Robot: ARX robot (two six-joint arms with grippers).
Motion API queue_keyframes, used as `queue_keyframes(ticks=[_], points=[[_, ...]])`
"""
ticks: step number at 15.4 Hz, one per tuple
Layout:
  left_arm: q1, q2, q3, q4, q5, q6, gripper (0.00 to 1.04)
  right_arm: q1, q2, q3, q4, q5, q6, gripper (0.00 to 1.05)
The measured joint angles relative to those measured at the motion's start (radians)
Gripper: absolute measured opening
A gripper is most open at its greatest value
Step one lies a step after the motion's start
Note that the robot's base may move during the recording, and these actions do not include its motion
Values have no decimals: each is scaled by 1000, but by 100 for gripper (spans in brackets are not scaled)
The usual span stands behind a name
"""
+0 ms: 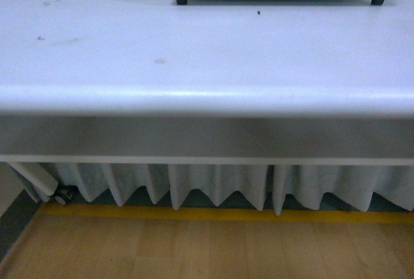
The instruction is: Open oven
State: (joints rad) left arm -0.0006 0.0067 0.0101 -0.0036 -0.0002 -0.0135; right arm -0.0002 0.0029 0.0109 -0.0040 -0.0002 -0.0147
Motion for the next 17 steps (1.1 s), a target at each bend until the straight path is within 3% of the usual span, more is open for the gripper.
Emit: queue_keyframes(ticks=[17], points=[[0, 0, 0, 0, 0, 3, 98, 0, 1, 0, -1, 0, 0, 98]])
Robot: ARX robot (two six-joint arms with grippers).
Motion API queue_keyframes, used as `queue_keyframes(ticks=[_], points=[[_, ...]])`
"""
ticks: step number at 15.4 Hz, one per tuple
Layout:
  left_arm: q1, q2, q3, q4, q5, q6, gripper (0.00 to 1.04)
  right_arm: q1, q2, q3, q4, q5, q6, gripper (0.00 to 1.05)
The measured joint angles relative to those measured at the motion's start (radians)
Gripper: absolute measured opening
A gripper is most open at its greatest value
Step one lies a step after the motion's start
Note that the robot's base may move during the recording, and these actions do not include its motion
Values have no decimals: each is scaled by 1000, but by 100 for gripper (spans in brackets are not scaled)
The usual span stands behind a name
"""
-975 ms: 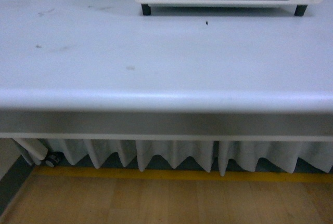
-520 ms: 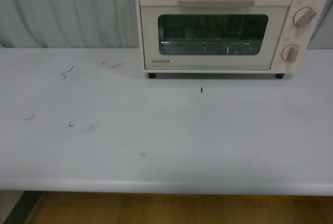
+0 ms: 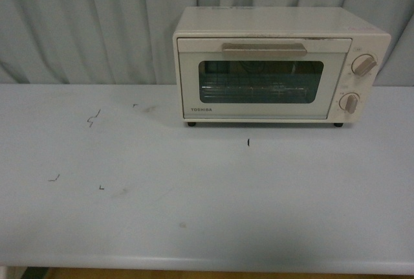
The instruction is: Open oven
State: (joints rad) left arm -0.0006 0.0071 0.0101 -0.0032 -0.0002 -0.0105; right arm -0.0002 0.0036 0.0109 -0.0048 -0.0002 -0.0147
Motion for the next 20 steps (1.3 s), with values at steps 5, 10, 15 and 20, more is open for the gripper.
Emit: queue_keyframes(ticks=[5, 10, 15, 20], points=[[0, 0, 0, 0, 0, 0, 98, 0, 0, 0, 0, 0, 0, 98], [0, 0, 0, 0, 0, 0, 98, 0, 0, 0, 0, 0, 0, 98], [0, 0, 0, 2, 0, 0, 98, 0, 0, 0, 2, 0, 0, 98], [0, 0, 0, 0, 0, 0, 98, 0, 1, 0, 1, 0, 0, 98]])
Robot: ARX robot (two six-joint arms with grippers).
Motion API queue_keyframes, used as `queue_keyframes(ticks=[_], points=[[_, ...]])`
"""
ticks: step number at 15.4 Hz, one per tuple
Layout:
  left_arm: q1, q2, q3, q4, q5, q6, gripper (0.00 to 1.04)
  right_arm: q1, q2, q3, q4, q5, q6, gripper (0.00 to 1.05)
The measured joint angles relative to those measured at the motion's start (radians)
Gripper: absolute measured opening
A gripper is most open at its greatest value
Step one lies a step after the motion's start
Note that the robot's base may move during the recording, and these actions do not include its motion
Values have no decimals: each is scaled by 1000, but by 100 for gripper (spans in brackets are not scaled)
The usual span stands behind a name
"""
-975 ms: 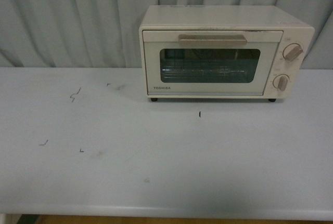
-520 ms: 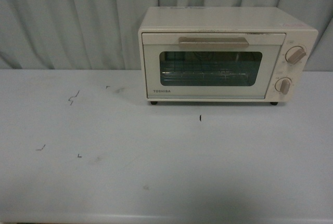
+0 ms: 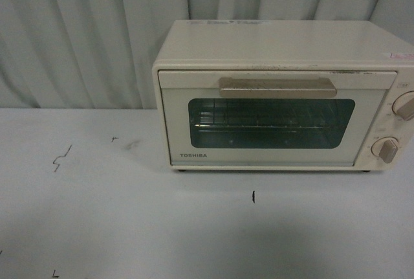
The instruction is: Open oven
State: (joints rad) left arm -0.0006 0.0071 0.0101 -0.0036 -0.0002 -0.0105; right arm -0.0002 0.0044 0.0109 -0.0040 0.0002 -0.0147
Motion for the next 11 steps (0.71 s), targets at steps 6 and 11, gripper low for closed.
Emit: queue_keyframes(ticks=[6, 11], points=[[0, 0, 0, 0, 0, 0, 98, 0, 0, 0, 0, 0, 0, 98], [-3, 297, 201, -398, 116, -227, 98, 0, 0, 0, 1, 0, 0, 98]])
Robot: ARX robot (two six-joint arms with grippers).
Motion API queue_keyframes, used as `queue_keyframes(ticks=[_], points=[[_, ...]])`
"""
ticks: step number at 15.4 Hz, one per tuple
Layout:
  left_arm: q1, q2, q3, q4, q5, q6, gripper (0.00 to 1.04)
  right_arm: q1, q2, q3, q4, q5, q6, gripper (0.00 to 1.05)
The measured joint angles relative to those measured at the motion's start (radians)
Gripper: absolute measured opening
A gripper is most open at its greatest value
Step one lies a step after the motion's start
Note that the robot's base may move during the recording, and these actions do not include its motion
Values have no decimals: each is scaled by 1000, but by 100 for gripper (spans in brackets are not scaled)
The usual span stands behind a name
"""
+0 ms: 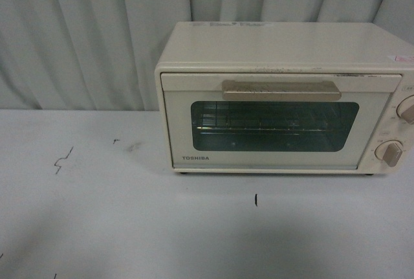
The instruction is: Open oven
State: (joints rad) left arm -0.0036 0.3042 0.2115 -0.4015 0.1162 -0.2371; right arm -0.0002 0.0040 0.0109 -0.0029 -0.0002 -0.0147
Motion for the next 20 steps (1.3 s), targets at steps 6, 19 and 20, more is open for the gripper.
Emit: queue_keyframes(ticks=[6, 19, 20], points=[[-435, 799, 174, 504, -82, -579, 98, 0, 0, 0, -1, 0, 0, 98], [-620, 1627, 502, 864, -85, -958, 98, 0, 0, 0, -1, 0, 0, 98], [-607, 1643, 501, 864, -97, -982, 98, 0, 0, 0, -1, 0, 0, 98]])
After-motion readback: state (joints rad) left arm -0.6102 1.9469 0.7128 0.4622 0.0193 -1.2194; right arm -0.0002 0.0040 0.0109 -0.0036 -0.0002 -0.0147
